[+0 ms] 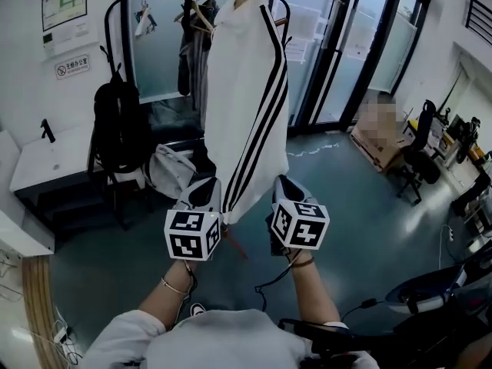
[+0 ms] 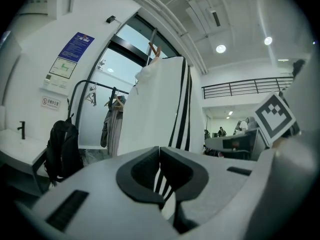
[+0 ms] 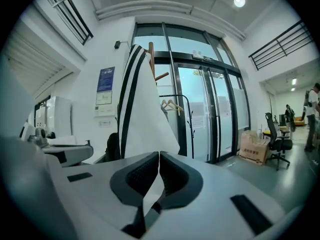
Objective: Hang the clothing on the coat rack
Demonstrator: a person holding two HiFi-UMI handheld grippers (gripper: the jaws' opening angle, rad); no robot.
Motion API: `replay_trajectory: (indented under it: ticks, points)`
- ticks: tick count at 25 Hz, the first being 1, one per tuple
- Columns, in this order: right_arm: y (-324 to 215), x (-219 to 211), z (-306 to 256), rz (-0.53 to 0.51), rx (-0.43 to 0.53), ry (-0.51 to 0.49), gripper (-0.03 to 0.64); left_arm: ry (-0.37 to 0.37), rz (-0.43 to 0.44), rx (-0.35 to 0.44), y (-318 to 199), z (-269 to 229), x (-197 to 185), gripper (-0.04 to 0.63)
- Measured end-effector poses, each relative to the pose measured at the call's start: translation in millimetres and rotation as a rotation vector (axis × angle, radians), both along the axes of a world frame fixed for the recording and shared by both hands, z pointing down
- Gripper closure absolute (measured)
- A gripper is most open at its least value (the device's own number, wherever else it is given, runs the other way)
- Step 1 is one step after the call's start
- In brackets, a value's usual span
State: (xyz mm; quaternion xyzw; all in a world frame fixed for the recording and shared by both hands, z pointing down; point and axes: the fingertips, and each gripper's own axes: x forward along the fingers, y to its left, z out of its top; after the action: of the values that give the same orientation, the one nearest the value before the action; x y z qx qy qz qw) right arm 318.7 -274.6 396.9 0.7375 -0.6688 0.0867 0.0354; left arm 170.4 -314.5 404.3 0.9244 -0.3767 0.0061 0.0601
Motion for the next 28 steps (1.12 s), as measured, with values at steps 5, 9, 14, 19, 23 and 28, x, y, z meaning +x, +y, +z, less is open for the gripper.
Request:
replay_trajectory:
  ticks: [5, 9, 14, 19, 23, 28]
  points:
    - [6, -5, 31, -0.01, -0.021, -0.076, 0.591, 0.012, 0.002, -0.02, 2, 6, 7, 0.586]
    - [9, 4, 44, 0.019, -0.027, -0.094, 0.591, 0.008, 0.008, -0.008, 2, 8, 13, 0.586]
    - [13, 13, 43, 0.055, 0.008, -0.085, 0.592, 0.002, 0.009, -0.021, 3, 19, 16, 0.586]
    - [11, 11, 49, 0.021, -0.034, -0.044, 0.594, -0.005, 0.008, -0.051, -2, 31, 21, 0.586]
    - [9, 19, 53, 0.038, -0.038, -0.043, 0.594, -0.01, 0.012, -0.05, -3, 34, 24, 0.586]
    - [6, 19, 52, 0.043, -0.032, -0.034, 0.594, -0.008, -0.003, -0.051, -10, 33, 15, 0.586]
